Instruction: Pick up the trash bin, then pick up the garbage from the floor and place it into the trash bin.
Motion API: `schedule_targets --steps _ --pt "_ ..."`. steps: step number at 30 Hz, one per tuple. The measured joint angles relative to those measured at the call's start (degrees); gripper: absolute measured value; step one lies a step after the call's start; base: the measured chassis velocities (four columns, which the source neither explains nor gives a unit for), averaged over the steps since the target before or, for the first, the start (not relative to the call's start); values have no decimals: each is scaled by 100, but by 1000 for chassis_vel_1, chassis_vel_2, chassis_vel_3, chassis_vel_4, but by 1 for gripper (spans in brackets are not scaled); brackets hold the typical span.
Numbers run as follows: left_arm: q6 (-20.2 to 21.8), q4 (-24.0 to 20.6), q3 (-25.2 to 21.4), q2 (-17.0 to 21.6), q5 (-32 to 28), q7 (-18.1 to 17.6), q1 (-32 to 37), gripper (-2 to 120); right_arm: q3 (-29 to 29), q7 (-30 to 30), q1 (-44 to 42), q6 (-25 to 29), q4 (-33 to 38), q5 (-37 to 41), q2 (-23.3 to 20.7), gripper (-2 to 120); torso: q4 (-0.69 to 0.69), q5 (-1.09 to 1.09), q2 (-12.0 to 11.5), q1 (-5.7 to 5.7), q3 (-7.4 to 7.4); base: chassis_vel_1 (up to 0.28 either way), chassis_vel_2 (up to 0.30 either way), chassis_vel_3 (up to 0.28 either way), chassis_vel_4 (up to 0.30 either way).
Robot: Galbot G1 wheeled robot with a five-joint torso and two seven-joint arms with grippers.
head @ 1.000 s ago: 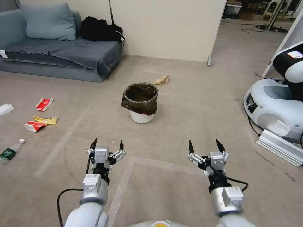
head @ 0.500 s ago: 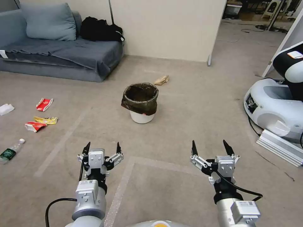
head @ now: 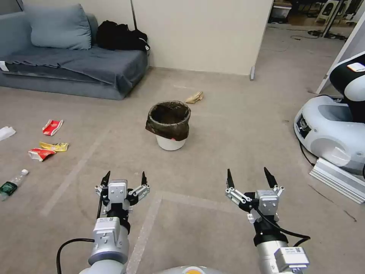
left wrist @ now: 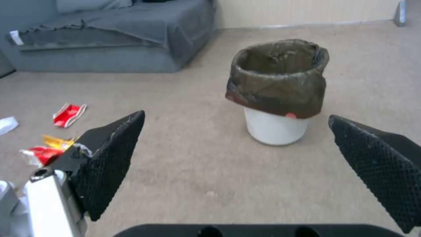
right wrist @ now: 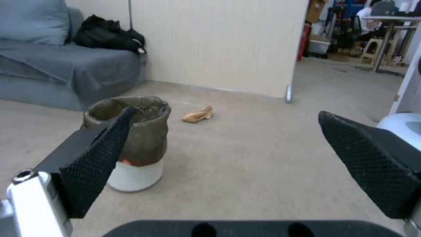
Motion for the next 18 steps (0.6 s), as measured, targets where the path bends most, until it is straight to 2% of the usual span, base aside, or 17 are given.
schedule_targets --steps 18 --pt "-42 29 14 -11 79 33 -5 100 3 -30 7 92 -19 -61 -3 100 0 0 0 1 1 -236 241 235 -232"
